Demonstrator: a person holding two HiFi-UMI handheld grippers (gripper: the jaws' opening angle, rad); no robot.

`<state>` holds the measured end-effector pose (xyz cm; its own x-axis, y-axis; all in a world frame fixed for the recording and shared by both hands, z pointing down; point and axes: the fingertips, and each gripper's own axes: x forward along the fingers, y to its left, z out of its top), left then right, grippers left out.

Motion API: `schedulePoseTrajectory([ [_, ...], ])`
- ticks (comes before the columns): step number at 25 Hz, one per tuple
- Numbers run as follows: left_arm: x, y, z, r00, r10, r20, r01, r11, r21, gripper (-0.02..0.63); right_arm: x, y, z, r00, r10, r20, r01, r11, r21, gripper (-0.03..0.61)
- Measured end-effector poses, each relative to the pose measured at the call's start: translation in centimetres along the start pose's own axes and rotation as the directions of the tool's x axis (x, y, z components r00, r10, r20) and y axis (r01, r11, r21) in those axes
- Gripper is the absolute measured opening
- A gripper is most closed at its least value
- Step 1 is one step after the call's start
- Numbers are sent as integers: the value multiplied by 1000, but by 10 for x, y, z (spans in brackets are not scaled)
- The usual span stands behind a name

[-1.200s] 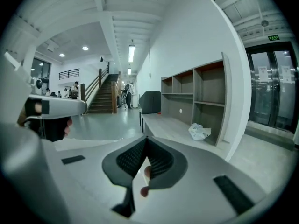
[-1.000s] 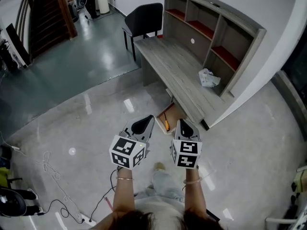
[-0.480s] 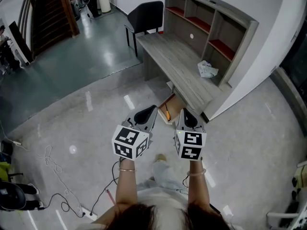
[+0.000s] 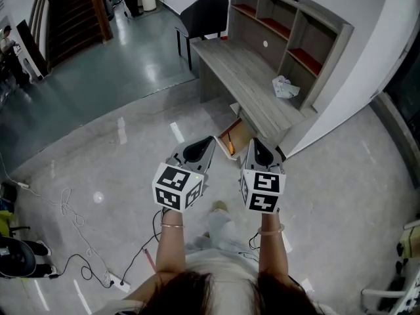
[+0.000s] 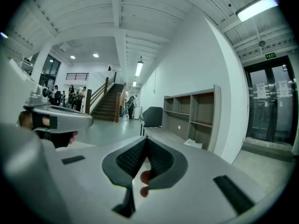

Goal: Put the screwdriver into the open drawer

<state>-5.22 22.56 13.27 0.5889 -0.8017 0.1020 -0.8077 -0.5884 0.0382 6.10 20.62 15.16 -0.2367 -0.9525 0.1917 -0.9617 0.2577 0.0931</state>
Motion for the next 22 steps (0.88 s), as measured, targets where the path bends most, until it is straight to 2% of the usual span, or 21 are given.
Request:
schedulePoseTrajectory([
  [13,-19,-9,13,999,-9,32,9,1000,18,15,-21,9,15,1000,-10,27,11,999,-30,26],
  [22,-25,-6,8,999,18,30,-19,1000,18,15,-30,13,15,999,-5,33,6,999,-37,26],
])
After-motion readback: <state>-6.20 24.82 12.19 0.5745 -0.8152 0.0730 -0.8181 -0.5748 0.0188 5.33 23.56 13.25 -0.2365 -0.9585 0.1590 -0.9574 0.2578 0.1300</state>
